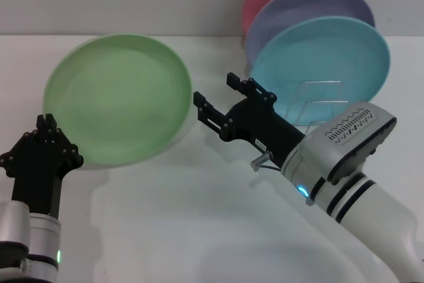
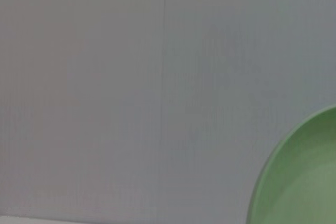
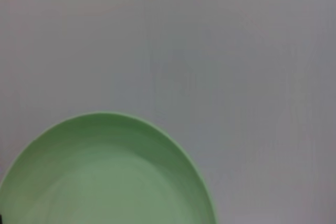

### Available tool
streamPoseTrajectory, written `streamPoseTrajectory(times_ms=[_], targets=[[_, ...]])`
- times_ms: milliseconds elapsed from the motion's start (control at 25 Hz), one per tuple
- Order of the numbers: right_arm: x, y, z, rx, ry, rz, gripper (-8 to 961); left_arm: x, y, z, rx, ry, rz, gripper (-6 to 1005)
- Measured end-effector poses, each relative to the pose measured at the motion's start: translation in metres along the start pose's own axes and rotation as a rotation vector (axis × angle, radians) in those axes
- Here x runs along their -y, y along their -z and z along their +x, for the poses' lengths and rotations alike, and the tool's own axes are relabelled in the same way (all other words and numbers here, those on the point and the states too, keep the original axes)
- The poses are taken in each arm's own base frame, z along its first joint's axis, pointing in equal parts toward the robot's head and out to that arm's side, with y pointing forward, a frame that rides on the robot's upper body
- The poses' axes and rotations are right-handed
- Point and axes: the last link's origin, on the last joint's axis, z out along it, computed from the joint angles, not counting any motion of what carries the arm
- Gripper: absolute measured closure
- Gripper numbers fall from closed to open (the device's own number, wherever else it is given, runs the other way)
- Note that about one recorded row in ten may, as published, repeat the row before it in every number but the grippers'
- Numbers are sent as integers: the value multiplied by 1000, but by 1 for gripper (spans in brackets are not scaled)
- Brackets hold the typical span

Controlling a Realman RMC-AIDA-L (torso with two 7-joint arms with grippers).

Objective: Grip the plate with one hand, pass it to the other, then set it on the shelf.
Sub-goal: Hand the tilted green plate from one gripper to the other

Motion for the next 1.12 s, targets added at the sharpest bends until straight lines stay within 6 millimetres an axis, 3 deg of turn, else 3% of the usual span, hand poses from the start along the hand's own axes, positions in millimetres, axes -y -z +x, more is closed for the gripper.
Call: streamPoseTrajectory(times_ms=[1120], targets=[[-1, -20, -3, -57, -20, 6, 303, -13, 11, 2, 10, -29, -16, 903]])
